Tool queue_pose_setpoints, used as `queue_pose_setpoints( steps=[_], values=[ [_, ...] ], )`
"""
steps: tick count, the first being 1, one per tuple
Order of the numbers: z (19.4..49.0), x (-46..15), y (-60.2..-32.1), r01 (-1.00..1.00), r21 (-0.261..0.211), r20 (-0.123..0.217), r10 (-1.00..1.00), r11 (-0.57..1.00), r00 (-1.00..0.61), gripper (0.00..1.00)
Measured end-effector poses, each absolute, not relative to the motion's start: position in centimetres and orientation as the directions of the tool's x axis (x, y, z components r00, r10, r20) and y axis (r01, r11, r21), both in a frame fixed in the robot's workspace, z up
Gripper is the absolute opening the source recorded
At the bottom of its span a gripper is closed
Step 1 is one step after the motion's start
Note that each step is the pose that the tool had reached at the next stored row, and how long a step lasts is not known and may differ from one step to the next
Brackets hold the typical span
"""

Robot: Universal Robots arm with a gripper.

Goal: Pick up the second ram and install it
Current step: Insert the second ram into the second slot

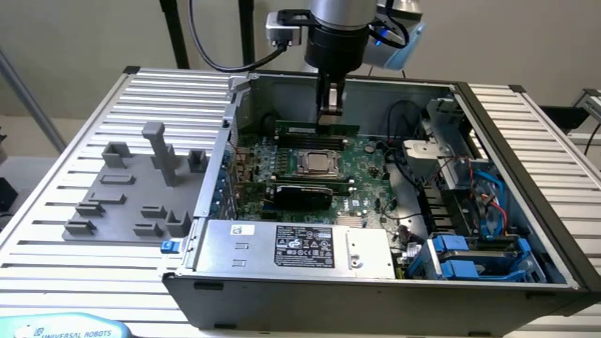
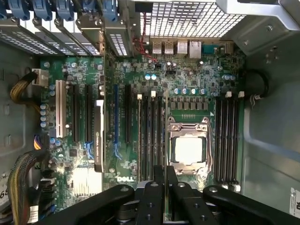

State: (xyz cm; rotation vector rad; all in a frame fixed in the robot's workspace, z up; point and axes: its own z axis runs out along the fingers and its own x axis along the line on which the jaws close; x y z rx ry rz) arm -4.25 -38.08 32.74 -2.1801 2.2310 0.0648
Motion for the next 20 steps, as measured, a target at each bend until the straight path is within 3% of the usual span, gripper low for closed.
queue_pose_setpoints(
  steps=[20],
  values=[
    [29.2,-3.5,-37.7,-0.999,0.014,-0.024,-0.999,0.035,-0.035,0.14]
  ],
)
